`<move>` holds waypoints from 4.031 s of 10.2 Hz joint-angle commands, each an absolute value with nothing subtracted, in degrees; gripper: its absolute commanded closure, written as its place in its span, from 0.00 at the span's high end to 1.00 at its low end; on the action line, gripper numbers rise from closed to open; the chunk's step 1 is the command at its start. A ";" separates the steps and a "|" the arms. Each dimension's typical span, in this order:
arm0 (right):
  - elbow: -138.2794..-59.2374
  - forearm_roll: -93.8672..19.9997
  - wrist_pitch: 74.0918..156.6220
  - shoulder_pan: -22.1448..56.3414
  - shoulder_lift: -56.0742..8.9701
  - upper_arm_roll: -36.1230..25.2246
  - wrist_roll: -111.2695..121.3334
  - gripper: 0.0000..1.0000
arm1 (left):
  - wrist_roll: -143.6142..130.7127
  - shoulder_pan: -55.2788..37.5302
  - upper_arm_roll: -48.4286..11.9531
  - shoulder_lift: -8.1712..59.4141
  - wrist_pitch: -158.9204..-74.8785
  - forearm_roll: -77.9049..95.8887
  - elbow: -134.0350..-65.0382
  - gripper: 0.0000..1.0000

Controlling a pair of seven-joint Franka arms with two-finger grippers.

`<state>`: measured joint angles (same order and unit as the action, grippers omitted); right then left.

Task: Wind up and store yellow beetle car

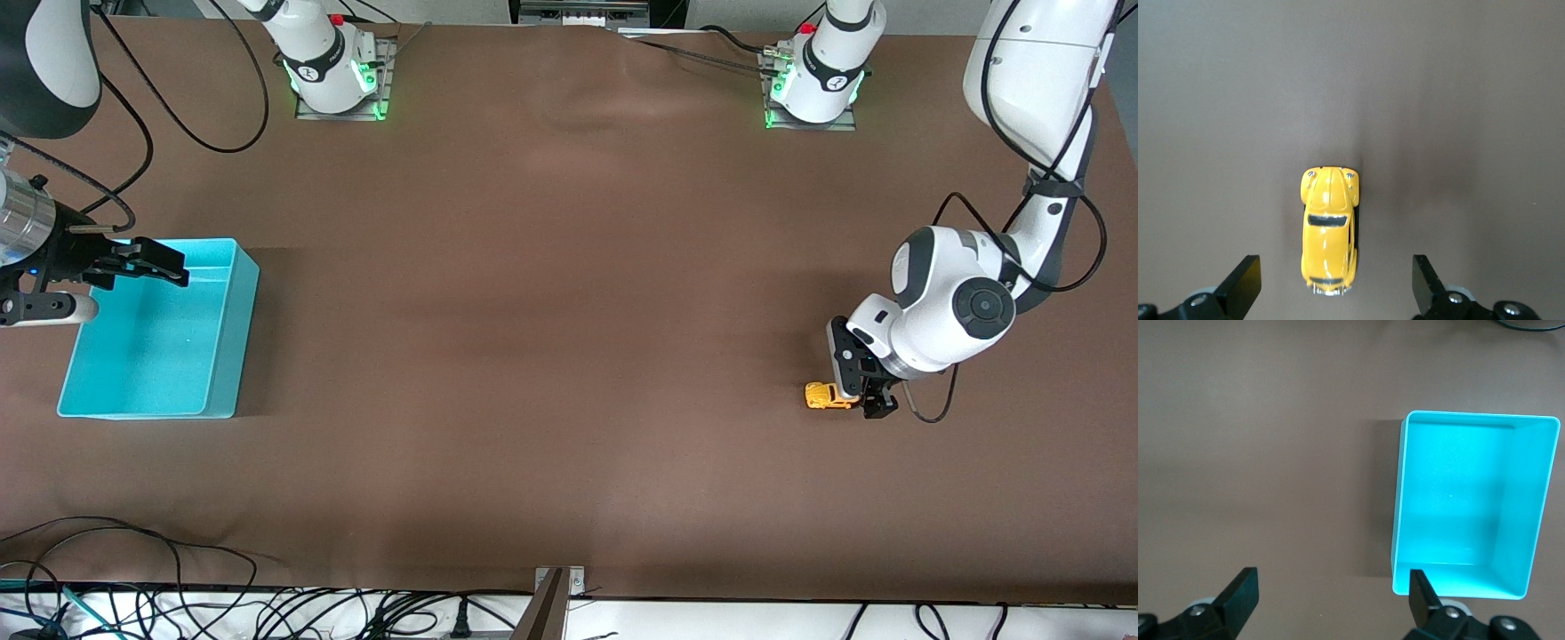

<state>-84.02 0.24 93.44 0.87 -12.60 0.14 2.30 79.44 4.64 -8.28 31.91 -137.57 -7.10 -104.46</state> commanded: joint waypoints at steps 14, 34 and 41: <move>-83.23 -0.70 95.27 0.88 -13.10 0.18 2.29 1.00 | 83.49 5.71 -8.35 37.97 -144.14 -8.61 -103.71 0.04; -83.23 -0.79 95.19 0.79 -13.27 0.18 2.81 1.00 | 101.14 18.35 -7.82 41.83 -142.65 -8.53 -101.87 0.01; -83.23 -0.88 95.27 0.79 -13.27 0.18 2.81 1.00 | 111.09 24.43 -7.65 42.71 -142.73 -8.53 -100.02 0.01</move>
